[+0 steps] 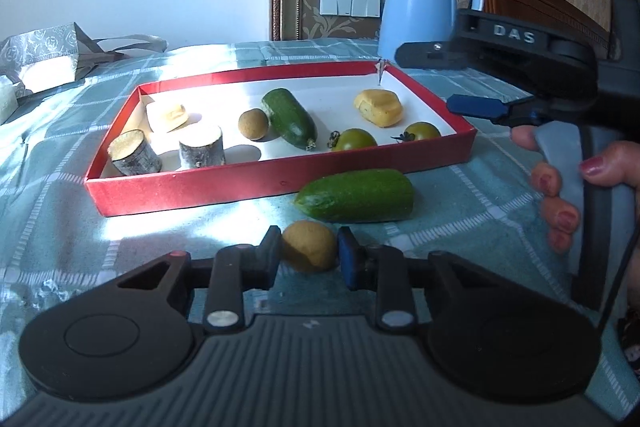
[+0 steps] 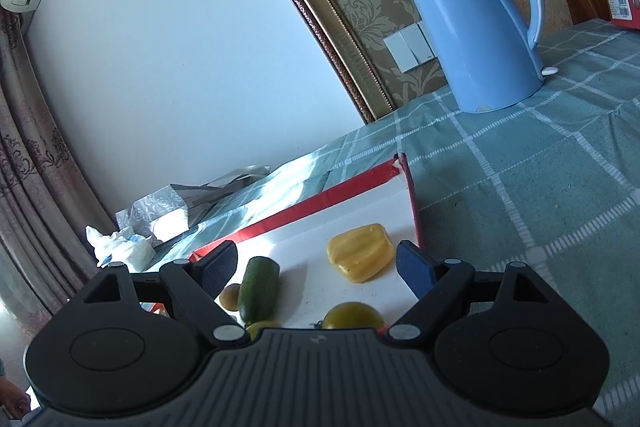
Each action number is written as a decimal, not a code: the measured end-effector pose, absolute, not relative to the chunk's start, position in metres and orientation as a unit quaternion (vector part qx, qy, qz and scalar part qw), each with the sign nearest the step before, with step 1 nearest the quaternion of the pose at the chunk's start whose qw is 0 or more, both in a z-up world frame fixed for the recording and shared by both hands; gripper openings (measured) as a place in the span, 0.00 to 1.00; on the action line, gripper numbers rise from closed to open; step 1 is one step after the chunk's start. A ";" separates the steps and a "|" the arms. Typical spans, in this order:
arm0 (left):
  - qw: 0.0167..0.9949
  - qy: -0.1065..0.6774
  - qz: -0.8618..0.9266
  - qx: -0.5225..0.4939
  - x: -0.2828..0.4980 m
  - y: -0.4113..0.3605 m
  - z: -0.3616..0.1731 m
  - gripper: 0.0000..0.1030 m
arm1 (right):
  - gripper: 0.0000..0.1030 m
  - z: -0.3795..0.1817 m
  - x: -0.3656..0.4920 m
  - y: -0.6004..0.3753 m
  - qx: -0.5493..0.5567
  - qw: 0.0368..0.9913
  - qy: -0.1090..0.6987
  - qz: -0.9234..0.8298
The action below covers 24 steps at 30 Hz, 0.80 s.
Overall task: Organize fruits
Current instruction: 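Close the left tool on a brown potato beside the cucumber, then close the right tool on the green cucumber while the left tool holds the potato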
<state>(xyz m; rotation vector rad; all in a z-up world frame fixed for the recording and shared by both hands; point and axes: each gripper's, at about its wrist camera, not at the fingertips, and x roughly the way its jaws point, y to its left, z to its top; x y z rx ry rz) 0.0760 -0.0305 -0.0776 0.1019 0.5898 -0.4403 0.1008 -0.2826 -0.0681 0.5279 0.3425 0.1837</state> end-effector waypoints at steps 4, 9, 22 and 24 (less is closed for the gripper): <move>0.934 0.295 -0.201 0.018 0.079 -0.010 -0.078 0.26 | 0.84 -0.068 0.079 -0.268 0.229 0.949 0.185 0.112; 0.932 0.299 -0.205 -0.016 0.083 0.002 -0.077 0.27 | 0.84 -0.068 0.059 -0.248 0.176 0.955 0.201 0.130; 0.941 0.298 -0.157 -0.037 0.082 0.015 -0.076 0.28 | 0.84 -0.074 0.077 -0.195 0.060 0.946 0.269 0.173; 0.940 0.298 -0.158 -0.040 0.083 0.017 -0.076 0.28 | 0.81 -0.076 0.082 -0.190 0.055 0.943 0.280 0.169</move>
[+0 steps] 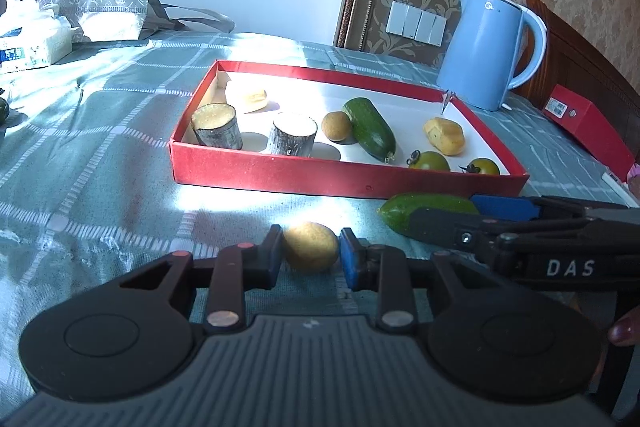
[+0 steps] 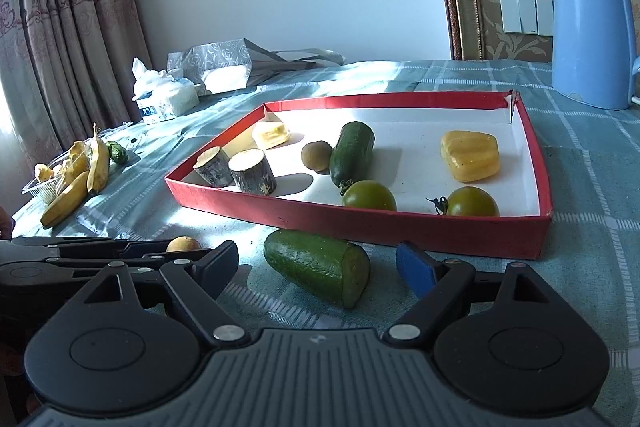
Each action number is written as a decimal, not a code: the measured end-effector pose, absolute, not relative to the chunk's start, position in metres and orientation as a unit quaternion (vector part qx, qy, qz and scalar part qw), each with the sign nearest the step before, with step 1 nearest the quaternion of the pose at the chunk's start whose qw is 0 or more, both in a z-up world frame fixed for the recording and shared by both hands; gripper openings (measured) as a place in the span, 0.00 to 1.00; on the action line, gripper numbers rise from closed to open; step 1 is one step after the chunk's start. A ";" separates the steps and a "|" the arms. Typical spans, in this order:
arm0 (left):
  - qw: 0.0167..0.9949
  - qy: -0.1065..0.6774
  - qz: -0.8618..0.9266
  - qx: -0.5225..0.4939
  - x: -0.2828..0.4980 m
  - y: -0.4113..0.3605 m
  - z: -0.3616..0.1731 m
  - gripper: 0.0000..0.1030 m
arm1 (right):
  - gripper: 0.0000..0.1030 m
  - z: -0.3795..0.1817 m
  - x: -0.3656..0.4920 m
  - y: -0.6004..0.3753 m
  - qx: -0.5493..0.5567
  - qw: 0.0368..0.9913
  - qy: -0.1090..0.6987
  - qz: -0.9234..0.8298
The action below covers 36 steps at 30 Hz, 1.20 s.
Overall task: Organize fruits
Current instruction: 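Close the right tool on the green cucumber while the left tool holds the potato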
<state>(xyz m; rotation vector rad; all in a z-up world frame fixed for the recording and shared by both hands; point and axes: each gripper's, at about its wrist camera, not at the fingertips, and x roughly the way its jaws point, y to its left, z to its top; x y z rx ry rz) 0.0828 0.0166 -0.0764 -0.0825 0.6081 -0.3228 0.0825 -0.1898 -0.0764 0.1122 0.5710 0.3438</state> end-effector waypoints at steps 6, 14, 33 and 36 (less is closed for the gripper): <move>0.939 0.298 -0.163 -0.054 0.084 0.021 -0.077 0.28 | 0.54 -0.080 0.076 -0.189 0.059 0.940 0.295 0.158; 0.938 0.298 -0.164 -0.059 0.084 0.023 -0.078 0.28 | 0.56 -0.070 0.045 -0.183 0.003 0.952 0.239 0.191; 0.940 0.299 -0.161 -0.044 0.084 0.018 -0.077 0.28 | 0.50 -0.080 0.073 -0.169 -0.037 0.933 0.297 0.198; 0.939 0.298 -0.162 -0.046 0.084 0.017 -0.077 0.29 | 0.41 -0.079 0.069 -0.174 -0.022 0.937 0.295 0.188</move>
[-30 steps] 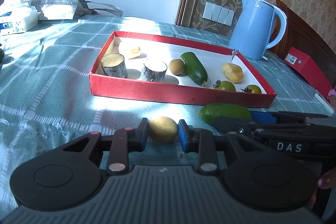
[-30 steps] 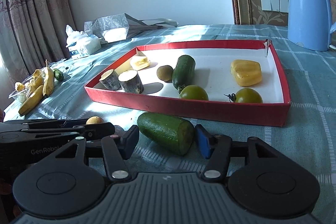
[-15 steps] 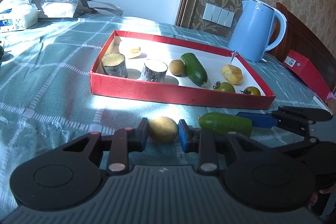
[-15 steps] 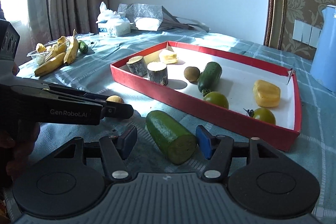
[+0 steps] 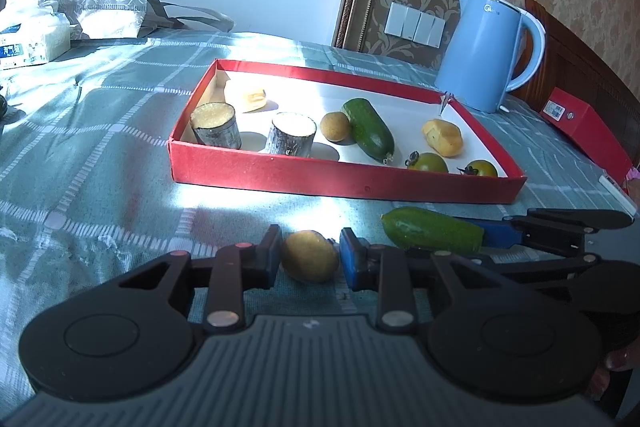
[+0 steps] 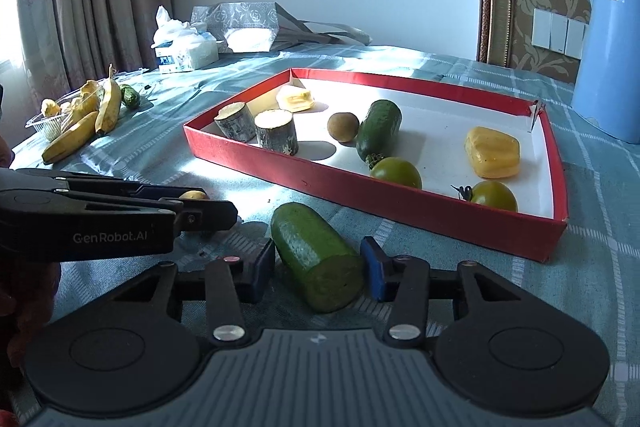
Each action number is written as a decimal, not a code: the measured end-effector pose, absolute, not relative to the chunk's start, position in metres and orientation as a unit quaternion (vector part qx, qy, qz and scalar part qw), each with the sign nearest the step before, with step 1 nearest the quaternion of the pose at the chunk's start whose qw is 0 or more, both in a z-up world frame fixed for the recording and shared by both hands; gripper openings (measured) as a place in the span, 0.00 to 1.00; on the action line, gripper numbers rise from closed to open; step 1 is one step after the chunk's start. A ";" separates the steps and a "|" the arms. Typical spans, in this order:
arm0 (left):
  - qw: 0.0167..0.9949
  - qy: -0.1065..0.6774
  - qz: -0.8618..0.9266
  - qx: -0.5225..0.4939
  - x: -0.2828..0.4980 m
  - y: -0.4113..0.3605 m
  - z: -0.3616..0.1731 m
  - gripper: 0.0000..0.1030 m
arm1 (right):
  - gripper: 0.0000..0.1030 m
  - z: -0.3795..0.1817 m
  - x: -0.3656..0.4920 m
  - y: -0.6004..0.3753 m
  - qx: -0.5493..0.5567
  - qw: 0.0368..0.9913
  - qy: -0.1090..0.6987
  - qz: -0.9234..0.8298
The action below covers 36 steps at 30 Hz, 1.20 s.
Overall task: Organize fruits
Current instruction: 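Close the right tool on the green cucumber while the left tool holds the potato, then lift the cucumber with the right tool and carry it over the red tray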
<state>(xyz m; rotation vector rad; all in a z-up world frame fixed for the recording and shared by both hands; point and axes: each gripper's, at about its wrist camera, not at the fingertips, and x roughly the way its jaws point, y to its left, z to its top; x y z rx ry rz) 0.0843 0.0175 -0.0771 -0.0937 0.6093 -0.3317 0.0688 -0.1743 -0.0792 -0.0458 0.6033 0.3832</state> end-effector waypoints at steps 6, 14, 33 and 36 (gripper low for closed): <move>0.940 0.298 -0.165 -0.022 0.083 0.010 -0.077 0.35 | 0.36 -0.080 0.063 -0.192 0.033 0.937 0.296 0.181; 0.940 0.298 -0.166 -0.016 0.083 0.008 -0.077 0.37 | 0.36 -0.075 0.058 -0.183 -0.012 0.944 0.271 0.186; 0.941 0.297 -0.164 -0.007 0.082 0.006 -0.076 0.37 | 0.32 -0.080 0.055 -0.207 0.071 0.943 0.287 0.150; 0.941 0.297 -0.162 0.000 0.082 0.004 -0.077 0.36 | 0.32 -0.079 0.047 -0.224 0.119 0.942 0.275 0.153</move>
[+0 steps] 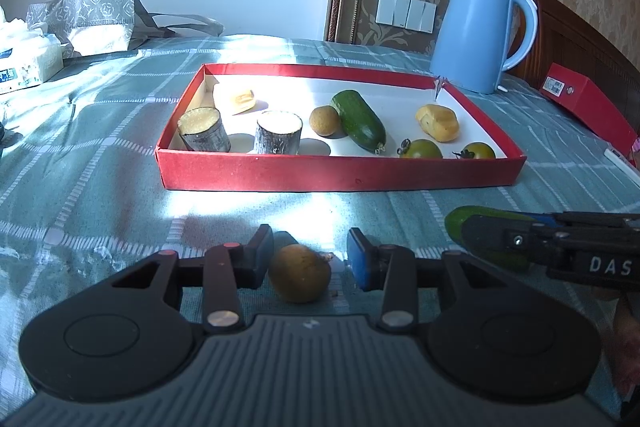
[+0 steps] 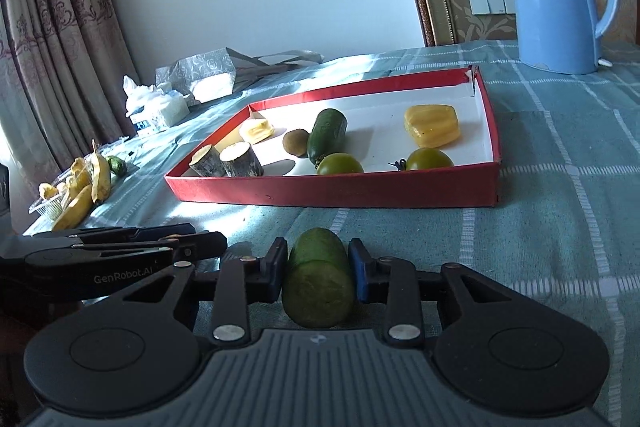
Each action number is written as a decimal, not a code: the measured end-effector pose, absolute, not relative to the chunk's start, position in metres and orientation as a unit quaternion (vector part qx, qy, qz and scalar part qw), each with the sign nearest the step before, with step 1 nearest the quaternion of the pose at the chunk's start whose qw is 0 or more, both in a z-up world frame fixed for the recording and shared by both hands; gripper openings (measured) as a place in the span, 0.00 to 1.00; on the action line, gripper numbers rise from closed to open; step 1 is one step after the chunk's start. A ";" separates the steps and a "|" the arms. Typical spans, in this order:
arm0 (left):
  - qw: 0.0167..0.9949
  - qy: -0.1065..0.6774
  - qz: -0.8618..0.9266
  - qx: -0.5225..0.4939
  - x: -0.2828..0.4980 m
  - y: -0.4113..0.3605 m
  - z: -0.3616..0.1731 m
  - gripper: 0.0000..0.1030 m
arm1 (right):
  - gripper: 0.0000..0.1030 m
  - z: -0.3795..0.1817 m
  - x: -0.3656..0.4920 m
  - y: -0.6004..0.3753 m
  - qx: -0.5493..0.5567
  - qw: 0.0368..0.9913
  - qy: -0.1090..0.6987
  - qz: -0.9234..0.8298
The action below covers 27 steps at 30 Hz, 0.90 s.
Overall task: Organize fruits
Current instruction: 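Lift the cucumber with the right tool and carry it over the red tray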
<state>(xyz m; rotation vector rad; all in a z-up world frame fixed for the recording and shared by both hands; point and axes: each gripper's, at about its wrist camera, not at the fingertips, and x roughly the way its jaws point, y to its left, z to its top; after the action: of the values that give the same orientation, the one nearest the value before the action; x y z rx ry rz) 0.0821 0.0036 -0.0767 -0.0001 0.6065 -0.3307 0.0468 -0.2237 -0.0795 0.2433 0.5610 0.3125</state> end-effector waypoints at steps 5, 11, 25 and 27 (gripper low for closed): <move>0.941 0.297 -0.159 0.009 0.082 0.001 -0.076 0.36 | 0.31 -0.071 0.045 -0.248 0.183 0.939 0.244 0.161; 0.941 0.297 -0.160 0.007 0.082 0.002 -0.076 0.36 | 0.10 -0.056 0.063 -0.262 0.211 0.937 0.230 0.155; 0.941 0.298 -0.163 -0.004 0.082 0.005 -0.077 0.35 | 0.56 -0.060 0.011 -0.243 0.113 0.954 0.252 0.116; 0.941 0.297 -0.164 -0.005 0.082 0.005 -0.076 0.35 | 0.83 -0.060 -0.008 -0.238 0.107 0.955 0.250 0.119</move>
<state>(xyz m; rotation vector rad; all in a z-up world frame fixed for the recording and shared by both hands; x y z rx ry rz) 0.0820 0.0050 -0.0763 -0.0098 0.6070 -0.3340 -0.0081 -0.2384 -0.0604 0.2178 0.5081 0.2425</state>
